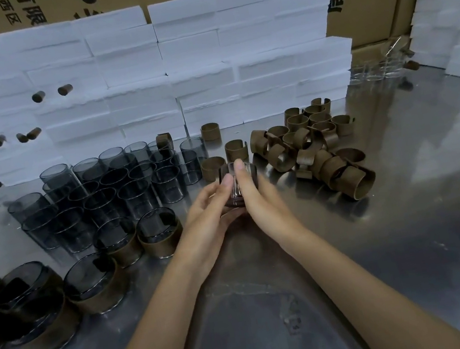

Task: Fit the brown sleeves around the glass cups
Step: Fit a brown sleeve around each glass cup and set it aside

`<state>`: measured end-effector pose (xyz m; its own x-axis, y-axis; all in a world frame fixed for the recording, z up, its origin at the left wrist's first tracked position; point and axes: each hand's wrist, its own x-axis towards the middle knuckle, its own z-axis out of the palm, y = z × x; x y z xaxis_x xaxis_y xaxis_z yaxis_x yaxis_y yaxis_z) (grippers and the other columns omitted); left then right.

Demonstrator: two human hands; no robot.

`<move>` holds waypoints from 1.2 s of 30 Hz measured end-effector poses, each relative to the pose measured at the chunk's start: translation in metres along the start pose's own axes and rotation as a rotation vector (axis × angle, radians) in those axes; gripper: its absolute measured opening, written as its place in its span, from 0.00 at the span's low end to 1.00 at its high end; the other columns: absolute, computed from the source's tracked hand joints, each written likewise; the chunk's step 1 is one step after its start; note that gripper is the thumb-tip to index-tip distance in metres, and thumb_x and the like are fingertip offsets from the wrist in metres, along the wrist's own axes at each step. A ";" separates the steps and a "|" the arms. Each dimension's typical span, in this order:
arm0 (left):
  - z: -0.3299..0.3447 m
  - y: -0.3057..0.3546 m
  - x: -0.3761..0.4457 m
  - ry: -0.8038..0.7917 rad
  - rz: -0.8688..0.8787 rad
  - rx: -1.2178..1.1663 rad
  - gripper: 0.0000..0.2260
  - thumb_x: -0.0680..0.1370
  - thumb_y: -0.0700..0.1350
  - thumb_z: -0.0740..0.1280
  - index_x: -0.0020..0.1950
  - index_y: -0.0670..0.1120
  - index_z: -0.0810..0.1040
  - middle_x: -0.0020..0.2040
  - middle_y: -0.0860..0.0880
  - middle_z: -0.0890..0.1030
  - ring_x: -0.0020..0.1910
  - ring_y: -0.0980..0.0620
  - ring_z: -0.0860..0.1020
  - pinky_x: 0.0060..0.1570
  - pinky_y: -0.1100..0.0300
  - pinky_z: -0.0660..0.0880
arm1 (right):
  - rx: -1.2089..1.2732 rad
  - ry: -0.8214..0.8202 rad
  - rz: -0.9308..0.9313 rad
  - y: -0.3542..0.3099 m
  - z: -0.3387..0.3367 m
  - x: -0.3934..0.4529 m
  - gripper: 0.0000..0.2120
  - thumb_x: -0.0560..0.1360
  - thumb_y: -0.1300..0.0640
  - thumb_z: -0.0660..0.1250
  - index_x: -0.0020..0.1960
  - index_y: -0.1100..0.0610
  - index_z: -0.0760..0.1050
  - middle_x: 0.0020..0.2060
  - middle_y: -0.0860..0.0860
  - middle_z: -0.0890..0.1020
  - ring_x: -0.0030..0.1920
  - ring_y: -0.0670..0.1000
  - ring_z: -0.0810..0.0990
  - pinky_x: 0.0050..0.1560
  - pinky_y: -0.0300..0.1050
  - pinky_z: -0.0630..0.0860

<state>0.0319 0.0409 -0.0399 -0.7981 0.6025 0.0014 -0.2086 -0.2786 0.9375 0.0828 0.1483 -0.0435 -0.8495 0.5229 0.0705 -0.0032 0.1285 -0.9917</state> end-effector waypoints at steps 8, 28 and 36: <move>-0.005 -0.003 0.000 0.068 0.098 0.059 0.14 0.80 0.48 0.68 0.62 0.43 0.79 0.50 0.45 0.86 0.42 0.54 0.85 0.38 0.64 0.79 | -0.115 0.176 -0.079 0.006 -0.001 0.005 0.27 0.86 0.41 0.48 0.55 0.56 0.81 0.47 0.50 0.84 0.48 0.45 0.81 0.44 0.36 0.73; -0.003 -0.006 -0.001 0.050 0.039 0.328 0.20 0.74 0.73 0.65 0.58 0.65 0.84 0.61 0.57 0.84 0.62 0.59 0.81 0.66 0.56 0.73 | -0.090 0.076 -0.082 0.005 0.006 -0.007 0.32 0.73 0.22 0.52 0.47 0.46 0.83 0.41 0.43 0.87 0.47 0.38 0.83 0.54 0.43 0.78; -0.009 -0.006 0.003 0.185 0.182 0.399 0.16 0.78 0.64 0.62 0.60 0.57 0.74 0.57 0.48 0.81 0.52 0.55 0.79 0.50 0.59 0.72 | -0.234 0.168 -0.105 0.008 0.008 -0.002 0.31 0.82 0.33 0.46 0.36 0.50 0.76 0.38 0.50 0.84 0.45 0.50 0.81 0.47 0.47 0.75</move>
<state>0.0257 0.0376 -0.0484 -0.8962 0.4173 0.1504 0.1487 -0.0367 0.9882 0.0804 0.1416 -0.0521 -0.7518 0.6259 0.2075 0.0515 0.3694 -0.9278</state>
